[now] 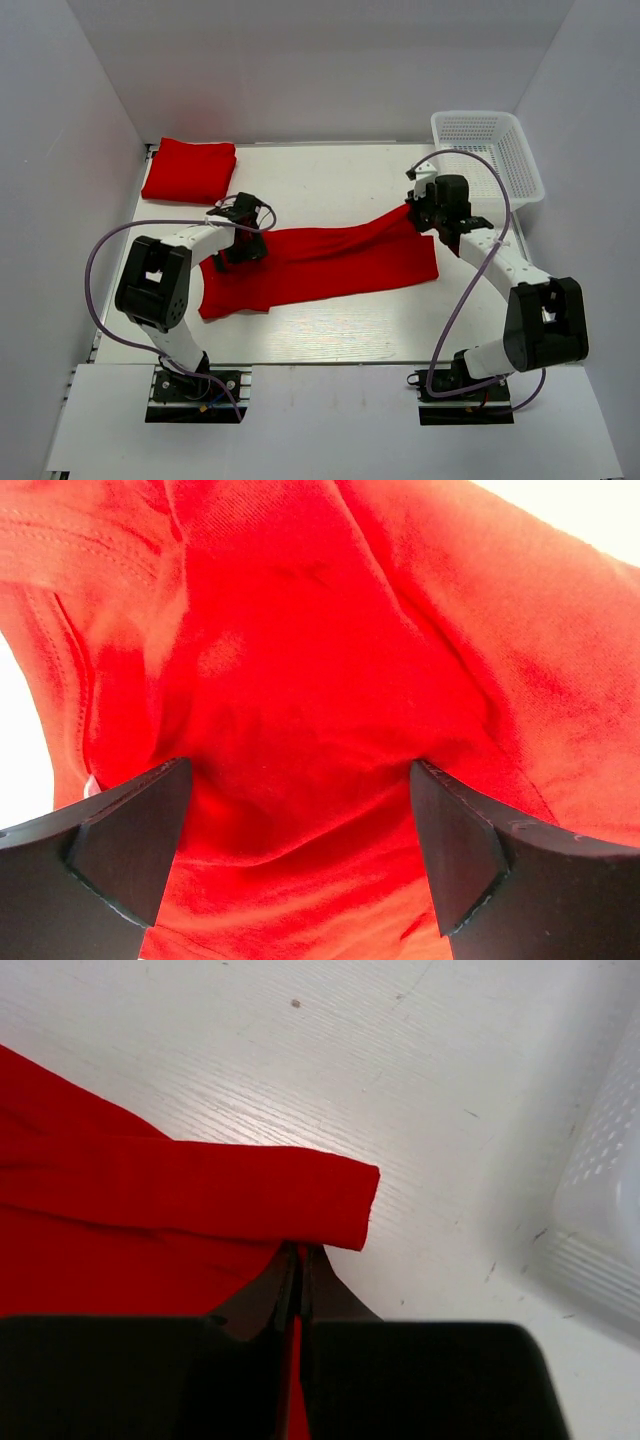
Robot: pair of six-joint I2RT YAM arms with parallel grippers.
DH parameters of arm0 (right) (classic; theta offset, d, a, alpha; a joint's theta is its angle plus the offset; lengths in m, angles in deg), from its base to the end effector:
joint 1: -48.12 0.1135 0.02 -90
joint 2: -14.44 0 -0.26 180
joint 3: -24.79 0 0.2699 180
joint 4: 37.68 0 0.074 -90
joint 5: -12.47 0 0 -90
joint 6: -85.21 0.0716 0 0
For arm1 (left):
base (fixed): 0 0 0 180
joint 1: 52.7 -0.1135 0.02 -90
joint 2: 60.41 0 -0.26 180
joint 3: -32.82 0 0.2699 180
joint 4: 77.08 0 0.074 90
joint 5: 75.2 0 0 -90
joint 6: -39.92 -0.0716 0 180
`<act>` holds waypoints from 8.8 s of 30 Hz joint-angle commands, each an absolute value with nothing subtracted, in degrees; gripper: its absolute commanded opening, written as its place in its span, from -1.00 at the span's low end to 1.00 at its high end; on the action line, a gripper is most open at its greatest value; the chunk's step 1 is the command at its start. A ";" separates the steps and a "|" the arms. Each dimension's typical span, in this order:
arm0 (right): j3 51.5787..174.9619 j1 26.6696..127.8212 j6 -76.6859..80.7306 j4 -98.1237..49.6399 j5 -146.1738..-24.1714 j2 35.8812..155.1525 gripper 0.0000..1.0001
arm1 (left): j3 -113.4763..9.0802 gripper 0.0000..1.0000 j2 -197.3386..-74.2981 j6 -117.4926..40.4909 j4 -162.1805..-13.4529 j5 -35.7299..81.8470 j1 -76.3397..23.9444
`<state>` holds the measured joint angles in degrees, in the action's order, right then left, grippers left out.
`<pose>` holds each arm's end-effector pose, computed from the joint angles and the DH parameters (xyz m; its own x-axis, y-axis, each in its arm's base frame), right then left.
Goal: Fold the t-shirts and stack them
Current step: Fold the other side of the tshirt into a rectangle, then rotate the tshirt 90 degrees
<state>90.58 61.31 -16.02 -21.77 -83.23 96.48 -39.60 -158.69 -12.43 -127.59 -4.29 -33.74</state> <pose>0.3548 0.0905 0.2182 -0.4482 -0.3041 -0.8407 -0.4039 0.9078 -0.1130 0.3232 -0.0863 0.1154 -0.8707 -0.3112 -0.3807 -0.3760 0.9203 0.1077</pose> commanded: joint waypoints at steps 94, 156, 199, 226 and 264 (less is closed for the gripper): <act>89.40 52.78 22.37 -4.01 -89.40 103.38 0.20 | -52.71 1.00 -159.90 -20.11 -137.21 3.28 -35.56; 93.37 51.72 3.64 -16.49 -88.87 96.35 -1.00 | -52.37 1.00 -155.95 -17.39 -137.47 2.05 -36.09; 99.06 55.41 2.41 -10.50 -99.76 101.69 0.81 | -57.90 1.00 -152.96 -18.62 -139.05 3.90 -36.61; 77.99 56.28 1.11 -6.65 -109.47 104.71 0.81 | -117.14 1.00 -212.53 -29.35 -126.96 27.59 -36.00; 81.68 90.04 -0.59 -20.50 -98.91 89.68 0.81 | -119.77 1.00 -202.93 -25.37 -84.98 33.42 -29.49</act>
